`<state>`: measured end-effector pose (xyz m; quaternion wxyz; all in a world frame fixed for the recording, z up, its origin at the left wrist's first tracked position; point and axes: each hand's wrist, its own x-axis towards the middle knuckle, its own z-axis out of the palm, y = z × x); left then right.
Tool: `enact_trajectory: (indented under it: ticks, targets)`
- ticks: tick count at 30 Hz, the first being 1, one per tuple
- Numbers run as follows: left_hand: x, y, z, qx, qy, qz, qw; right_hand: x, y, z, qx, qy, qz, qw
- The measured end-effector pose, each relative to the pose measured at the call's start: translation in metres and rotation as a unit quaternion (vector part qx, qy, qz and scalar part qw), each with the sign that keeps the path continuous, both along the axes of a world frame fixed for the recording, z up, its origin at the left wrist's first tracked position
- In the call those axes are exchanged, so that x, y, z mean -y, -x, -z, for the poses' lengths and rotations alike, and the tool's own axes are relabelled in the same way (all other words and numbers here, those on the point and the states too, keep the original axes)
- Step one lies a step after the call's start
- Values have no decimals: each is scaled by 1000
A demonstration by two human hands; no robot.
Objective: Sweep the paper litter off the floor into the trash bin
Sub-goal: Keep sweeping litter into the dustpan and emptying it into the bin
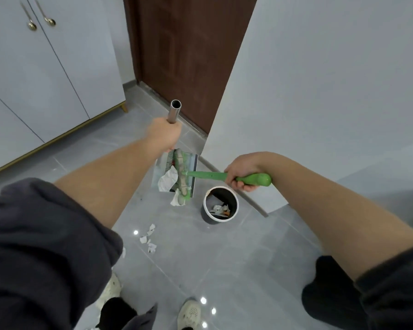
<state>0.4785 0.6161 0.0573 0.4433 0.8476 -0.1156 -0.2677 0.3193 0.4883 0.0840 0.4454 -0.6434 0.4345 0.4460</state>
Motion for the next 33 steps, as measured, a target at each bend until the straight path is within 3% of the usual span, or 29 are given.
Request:
enact_trajectory:
  ticks: [6, 14, 20, 24, 30, 33]
  targets:
    - [50, 62, -16, 21, 9, 27, 999, 42, 74, -19, 30, 32, 12, 999]
    - [77, 127, 12, 17, 20, 110, 994, 64, 144, -19, 7, 114, -71, 991]
    - [81, 165, 41, 34, 15, 160, 986, 57, 167, -15, -49, 190, -342, 919]
    - [75, 181, 50, 55, 19, 195, 979, 56, 174, -18, -86, 226, -381, 893]
    - [50, 181, 65, 140, -17, 351, 926, 55, 187, -14, -124, 252, -432, 857]
    - [44, 183, 62, 137, -17, 403, 905, 49, 189, -9, -118, 250, -440, 854]
